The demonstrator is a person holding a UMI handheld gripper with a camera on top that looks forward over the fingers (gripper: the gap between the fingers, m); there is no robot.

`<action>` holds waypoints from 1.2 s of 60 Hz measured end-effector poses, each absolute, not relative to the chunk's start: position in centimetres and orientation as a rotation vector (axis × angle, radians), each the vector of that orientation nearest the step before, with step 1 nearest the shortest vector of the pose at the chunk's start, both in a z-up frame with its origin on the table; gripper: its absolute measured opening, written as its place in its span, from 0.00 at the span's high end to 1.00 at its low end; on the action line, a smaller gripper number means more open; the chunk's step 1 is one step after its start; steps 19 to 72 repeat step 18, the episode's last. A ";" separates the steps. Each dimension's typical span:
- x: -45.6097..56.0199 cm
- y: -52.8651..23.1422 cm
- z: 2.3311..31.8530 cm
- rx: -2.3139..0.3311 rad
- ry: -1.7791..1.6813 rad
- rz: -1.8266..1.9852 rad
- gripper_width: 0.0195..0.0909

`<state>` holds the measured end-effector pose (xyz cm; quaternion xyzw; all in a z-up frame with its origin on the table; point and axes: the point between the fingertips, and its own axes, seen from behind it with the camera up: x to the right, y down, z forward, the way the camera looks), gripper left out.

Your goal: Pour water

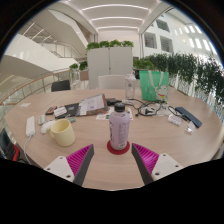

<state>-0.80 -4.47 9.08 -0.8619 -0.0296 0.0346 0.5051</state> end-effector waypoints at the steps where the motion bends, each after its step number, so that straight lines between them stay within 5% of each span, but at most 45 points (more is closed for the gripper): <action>1: -0.9 -5.4 9.6 -2.080 -0.069 0.072 0.10; 18: -4.4 -19.3 18.2 -2.053 -0.026 -0.091 0.10; 72: -4.4 -19.3 18.2 -2.053 -0.026 -0.091 0.10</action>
